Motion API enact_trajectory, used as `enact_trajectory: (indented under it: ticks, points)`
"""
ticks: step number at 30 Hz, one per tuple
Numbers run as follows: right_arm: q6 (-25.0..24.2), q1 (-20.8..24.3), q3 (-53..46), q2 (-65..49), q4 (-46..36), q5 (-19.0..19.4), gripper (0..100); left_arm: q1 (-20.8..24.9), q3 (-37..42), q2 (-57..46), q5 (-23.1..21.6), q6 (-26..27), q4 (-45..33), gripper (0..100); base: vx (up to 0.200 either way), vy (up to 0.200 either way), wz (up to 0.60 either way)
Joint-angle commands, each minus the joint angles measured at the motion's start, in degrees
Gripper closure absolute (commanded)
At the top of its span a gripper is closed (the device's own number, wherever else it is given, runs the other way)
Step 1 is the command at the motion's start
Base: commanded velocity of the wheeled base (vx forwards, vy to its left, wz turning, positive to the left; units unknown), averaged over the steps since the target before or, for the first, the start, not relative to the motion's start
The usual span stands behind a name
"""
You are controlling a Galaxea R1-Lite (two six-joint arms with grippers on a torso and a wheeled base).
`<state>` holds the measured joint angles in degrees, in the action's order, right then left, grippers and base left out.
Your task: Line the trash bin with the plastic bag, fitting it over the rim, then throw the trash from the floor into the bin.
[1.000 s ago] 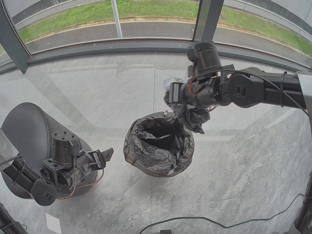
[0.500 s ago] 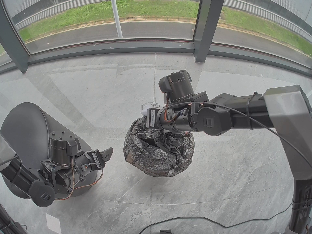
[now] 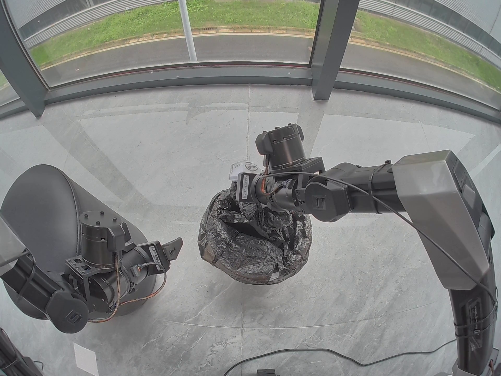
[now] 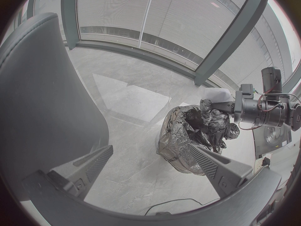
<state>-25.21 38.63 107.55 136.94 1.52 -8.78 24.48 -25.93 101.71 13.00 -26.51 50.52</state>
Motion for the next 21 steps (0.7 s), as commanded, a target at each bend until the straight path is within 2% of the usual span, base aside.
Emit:
enact_trajectory:
  ticks: [1,5,6,12,21]
  points:
    - [-0.01,0.13,0.21,1.67,0.23,-0.1,100,0.39,0.18,-0.02,0.01,-0.03,0.02,0,0.0,0.0,0.0]
    - [-0.01,0.04,0.21,2.37,0.32,-0.1,100,0.39,0.27,0.16,0.01,-0.03,0.02,0,0.0,0.0,0.0]
    - [-0.01,0.04,0.21,2.46,0.32,-0.1,0,0.39,0.27,0.25,0.01,-0.03,0.02,0,0.0,0.0,0.0]
    - [-0.45,0.04,0.21,3.6,0.5,-0.28,0,0.39,0.27,0.25,0.01,-0.03,0.02,0,0.0,0.0,0.0]
    - [-0.63,0.04,-0.14,-1.5,0.23,-2.91,0,0.39,0.35,-0.1,0.1,0.06,0.02,0,0.0,0.0,0.0]
